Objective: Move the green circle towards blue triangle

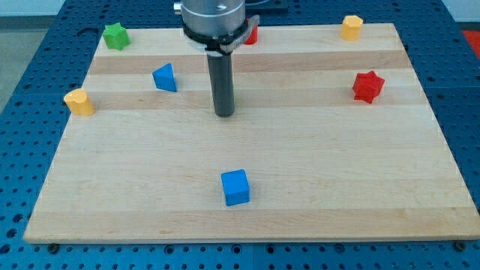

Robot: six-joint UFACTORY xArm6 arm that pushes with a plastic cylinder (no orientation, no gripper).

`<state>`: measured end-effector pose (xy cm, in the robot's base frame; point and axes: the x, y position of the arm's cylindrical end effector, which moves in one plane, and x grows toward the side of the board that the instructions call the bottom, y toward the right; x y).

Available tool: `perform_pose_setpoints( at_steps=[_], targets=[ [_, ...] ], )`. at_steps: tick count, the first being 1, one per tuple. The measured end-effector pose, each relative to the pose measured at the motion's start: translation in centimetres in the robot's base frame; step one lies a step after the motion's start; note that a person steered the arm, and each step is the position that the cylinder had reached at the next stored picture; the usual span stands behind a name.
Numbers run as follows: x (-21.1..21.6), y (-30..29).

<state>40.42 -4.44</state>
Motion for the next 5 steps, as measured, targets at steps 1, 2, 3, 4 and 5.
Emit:
perform_pose_setpoints(
  at_steps=[1,2,3,4,5],
  targets=[
    [-3.1,-0.4],
    [-5.5,-0.4],
    [-5.5,1.2],
    [-6.4,4.0],
    [-9.2,4.6]
  ],
)
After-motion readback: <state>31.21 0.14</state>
